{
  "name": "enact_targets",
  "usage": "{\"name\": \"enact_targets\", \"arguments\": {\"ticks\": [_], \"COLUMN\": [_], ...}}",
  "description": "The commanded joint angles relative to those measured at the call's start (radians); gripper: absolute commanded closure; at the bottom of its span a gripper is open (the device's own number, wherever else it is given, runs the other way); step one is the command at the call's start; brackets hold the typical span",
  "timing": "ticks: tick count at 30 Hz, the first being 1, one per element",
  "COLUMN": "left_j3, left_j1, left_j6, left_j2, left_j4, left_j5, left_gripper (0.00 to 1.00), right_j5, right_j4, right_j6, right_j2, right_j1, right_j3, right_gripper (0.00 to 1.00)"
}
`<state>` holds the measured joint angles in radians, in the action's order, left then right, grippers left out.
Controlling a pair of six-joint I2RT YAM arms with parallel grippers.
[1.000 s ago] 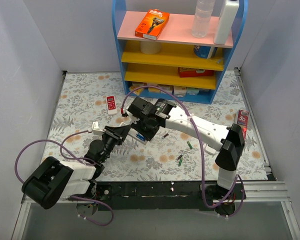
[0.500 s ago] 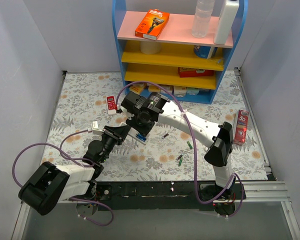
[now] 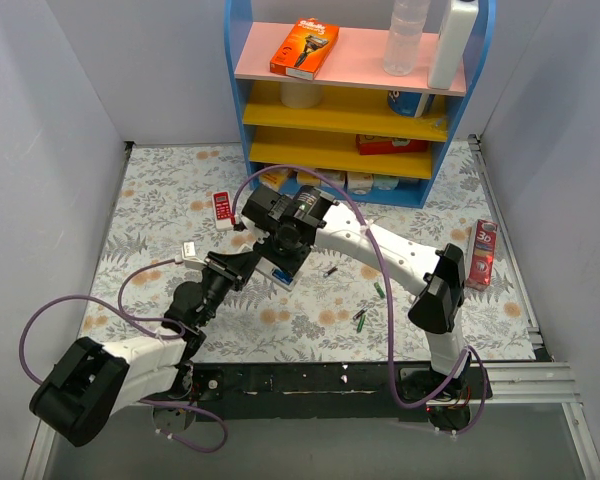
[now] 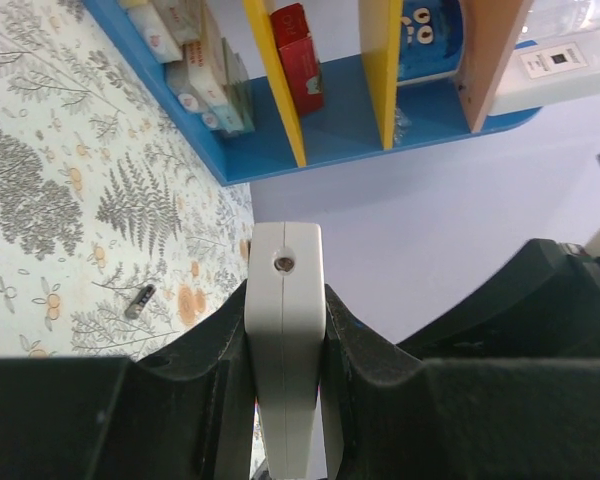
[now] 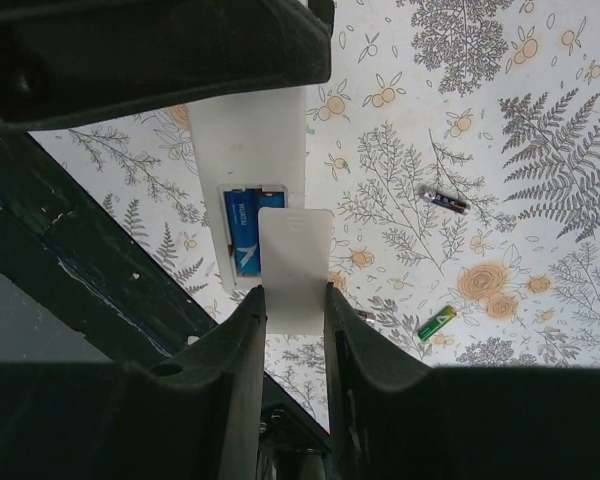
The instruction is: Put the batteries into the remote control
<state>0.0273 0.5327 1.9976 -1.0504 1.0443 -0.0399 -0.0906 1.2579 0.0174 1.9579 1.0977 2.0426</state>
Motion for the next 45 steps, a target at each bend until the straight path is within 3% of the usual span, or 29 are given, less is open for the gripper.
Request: {"name": "enact_targets", "arguments": {"ticks": [1, 7, 14, 21, 36, 45], "left_j3": [-0.181, -0.087, -0.044, -0.046, -0.079, -0.079], "left_j1": [0.004, 0.004, 0.004, 0.004, 0.004, 0.004], "left_j6": [0.458, 0.451, 0.576, 0.681, 0.696, 0.679], "left_j2": [0.096, 0.278, 0.308, 0.294, 0.259, 0.262], "left_j4": [-0.028, -0.286, -0.49, -0.462, -0.236, -0.193], "left_j5": [0.02, 0.0, 0.014, 0.035, 0.038, 0.038], "left_gripper": [1.0, 1.0, 1.0, 1.0, 1.0, 1.0], "right_j5": [0.014, -0.003, -0.015, 0.009, 0.081, 0.083], "right_j4": [-0.031, -0.046, -0.038, -0.023, -0.109, -0.135], "right_j6": [-0.014, -0.013, -0.014, -0.014, 0.0, 0.007], "right_j2": [-0.048, -0.097, -0.114, -0.099, -0.1, -0.099], "right_j1": [0.007, 0.007, 0.013, 0.024, 0.034, 0.034], "right_j3": [-0.012, -0.018, 0.002, 0.004, -0.124, -0.157], "right_gripper": [0.86, 0.86, 0.86, 0.86, 0.86, 0.85]}}
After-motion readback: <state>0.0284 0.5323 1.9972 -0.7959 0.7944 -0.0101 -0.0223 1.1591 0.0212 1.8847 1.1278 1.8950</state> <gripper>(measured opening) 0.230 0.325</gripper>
